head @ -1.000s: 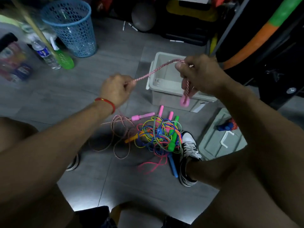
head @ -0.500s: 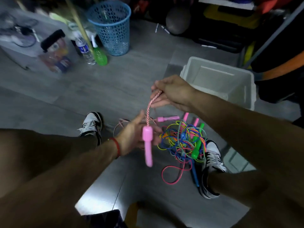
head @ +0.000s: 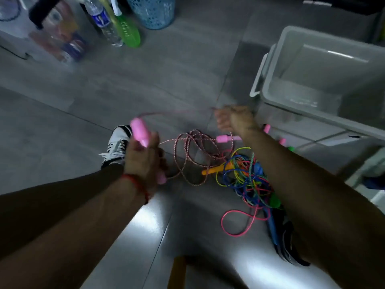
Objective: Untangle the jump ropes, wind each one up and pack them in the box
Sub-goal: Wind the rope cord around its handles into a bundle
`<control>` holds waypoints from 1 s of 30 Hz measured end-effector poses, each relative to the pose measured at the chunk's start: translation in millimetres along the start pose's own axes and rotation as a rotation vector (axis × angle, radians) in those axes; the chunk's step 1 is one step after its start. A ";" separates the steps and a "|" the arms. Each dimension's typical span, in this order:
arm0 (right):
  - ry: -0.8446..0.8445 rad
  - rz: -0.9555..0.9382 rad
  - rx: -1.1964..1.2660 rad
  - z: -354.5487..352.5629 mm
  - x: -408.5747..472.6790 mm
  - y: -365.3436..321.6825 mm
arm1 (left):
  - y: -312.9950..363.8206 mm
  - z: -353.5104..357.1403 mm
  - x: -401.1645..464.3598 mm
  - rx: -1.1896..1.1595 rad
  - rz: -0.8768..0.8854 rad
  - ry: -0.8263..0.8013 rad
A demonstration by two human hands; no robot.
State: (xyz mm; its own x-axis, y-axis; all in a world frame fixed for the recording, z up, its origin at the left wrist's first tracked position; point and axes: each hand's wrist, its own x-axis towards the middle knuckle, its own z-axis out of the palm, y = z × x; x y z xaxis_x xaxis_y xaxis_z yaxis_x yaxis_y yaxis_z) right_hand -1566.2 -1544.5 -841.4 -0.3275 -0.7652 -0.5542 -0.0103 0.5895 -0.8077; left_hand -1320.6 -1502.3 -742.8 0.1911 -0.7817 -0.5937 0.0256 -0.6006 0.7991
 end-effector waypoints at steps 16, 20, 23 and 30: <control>0.219 -0.318 -1.462 -20.7 14.0 71.5 | 4.2 25.4 -12.8 0.207 -0.146 -0.198; -0.082 -0.147 -0.895 -52.1 -28.7 1.2 | 21.6 41.8 -19.9 0.243 -0.142 -0.205; -0.431 0.019 -0.186 -71.3 -99.4 -50.8 | 32.6 54.1 -46.2 0.225 -0.107 -0.342; -0.331 -0.149 0.030 -101.8 -233.9 -105.0 | 47.1 54.4 -138.8 0.027 -0.076 -0.910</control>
State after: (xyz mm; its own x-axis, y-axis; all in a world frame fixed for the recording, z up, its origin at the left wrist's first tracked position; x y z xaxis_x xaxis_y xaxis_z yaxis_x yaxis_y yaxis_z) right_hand -1584.7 -1401.1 -606.5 -0.0007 -0.8875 -0.4609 -0.0053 0.4609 -0.8875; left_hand -1399.3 -1431.2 -627.9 -0.6577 -0.5638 -0.4996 -0.0188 -0.6507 0.7591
